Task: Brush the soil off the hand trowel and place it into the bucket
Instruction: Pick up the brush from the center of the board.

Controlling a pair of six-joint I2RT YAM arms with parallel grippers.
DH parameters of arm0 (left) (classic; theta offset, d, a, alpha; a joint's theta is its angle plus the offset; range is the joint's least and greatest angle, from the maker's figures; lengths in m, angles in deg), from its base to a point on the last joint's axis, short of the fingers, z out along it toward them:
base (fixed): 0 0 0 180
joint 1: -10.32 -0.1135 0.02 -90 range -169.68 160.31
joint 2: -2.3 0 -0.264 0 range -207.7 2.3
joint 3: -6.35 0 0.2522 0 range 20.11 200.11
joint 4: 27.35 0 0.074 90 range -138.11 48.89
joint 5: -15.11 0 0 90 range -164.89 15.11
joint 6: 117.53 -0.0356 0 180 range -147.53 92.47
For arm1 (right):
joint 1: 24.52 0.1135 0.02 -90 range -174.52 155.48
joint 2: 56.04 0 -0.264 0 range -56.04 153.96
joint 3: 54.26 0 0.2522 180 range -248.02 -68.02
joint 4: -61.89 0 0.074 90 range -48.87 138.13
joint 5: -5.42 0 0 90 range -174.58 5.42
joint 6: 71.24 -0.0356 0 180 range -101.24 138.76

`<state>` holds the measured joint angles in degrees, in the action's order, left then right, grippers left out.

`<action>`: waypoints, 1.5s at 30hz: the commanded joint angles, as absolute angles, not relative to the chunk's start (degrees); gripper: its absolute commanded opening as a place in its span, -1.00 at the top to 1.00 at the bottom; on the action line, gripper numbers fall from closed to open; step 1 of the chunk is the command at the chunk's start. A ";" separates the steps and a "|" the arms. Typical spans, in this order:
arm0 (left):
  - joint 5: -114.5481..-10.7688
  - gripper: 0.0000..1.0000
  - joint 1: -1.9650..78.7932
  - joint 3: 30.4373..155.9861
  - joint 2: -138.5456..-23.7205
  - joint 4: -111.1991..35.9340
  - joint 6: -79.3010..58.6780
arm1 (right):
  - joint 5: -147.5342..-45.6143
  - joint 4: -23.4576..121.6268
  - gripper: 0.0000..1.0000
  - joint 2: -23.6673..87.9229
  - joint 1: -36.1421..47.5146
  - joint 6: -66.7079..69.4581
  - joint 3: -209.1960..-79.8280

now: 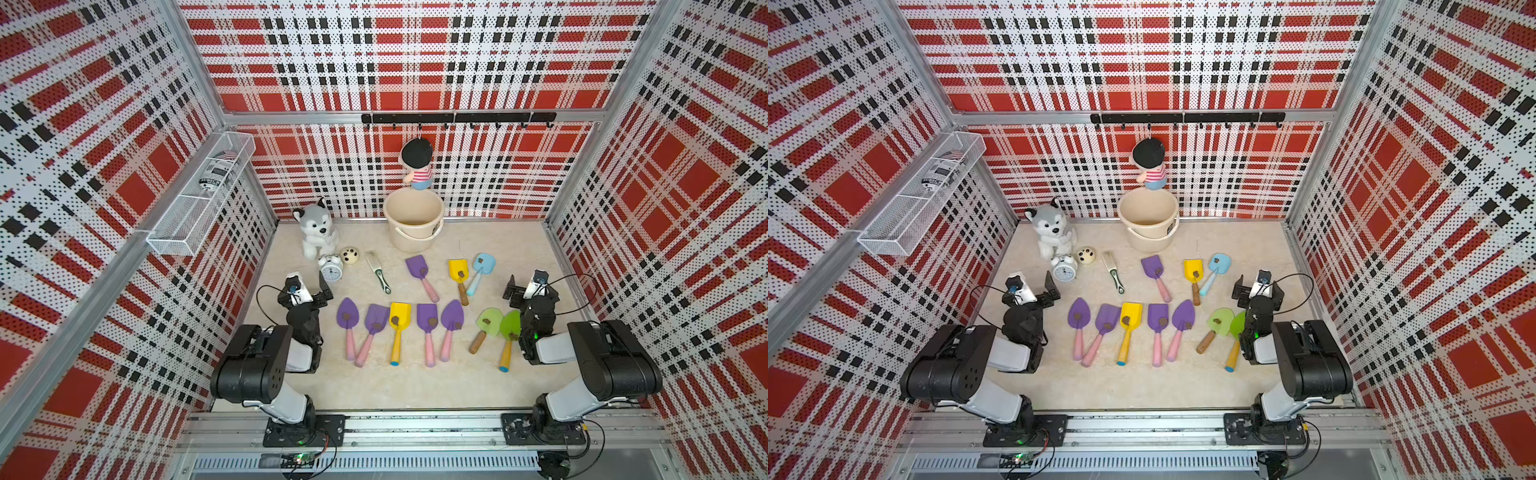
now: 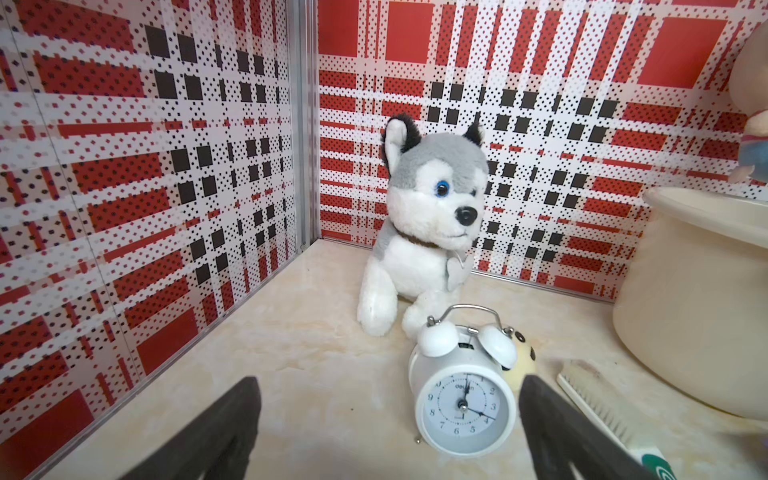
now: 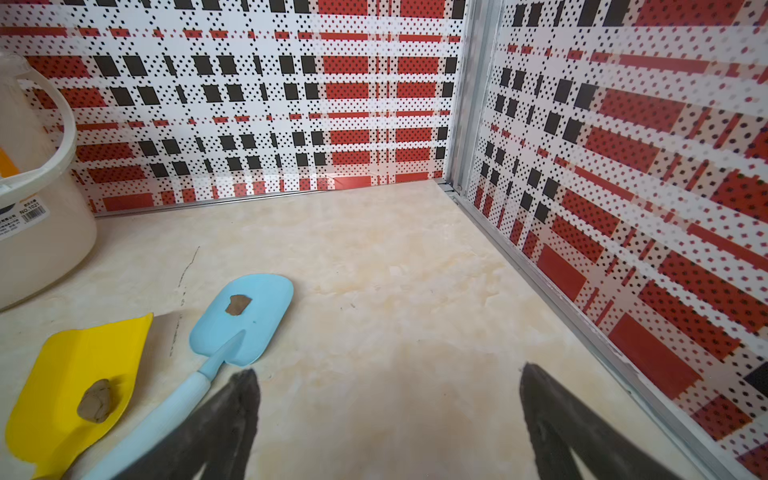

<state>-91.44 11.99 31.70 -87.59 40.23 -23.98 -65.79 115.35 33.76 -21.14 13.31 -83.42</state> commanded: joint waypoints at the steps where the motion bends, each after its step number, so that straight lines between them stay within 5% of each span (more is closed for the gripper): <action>1: -91.72 -0.96 11.81 31.59 -88.05 40.30 -24.43 | -65.32 116.91 -1.00 34.04 -20.82 13.05 -83.36; 18: -91.03 -0.96 11.81 31.97 -88.06 39.66 -24.72 | -65.07 117.66 -1.00 33.55 -20.82 13.17 -82.94; 22: -91.23 -0.96 11.91 31.97 -88.05 39.68 -24.75 | -62.16 117.55 -1.00 22.45 -17.95 16.02 -78.17; 25: -91.20 -0.96 11.94 31.97 -88.05 39.58 -24.85 | -56.67 104.71 -1.00 8.05 -15.03 11.77 -78.04; 32: -91.11 -0.96 11.86 31.97 -88.06 39.56 -24.79 | -71.99 55.91 -0.87 -14.86 -14.73 -8.03 -90.90; 38: -91.15 -0.96 11.90 31.90 -88.02 39.63 -24.74 | -91.49 38.91 -0.76 -10.23 -10.67 -17.09 -100.13; 45: -101.58 -0.96 16.93 30.91 -78.00 33.72 -27.47 | -95.68 31.24 -0.75 8.40 6.57 -14.81 -112.94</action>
<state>-95.12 14.13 31.22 -83.74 37.21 -25.25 -90.05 39.01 3.73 2.49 -14.41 -108.21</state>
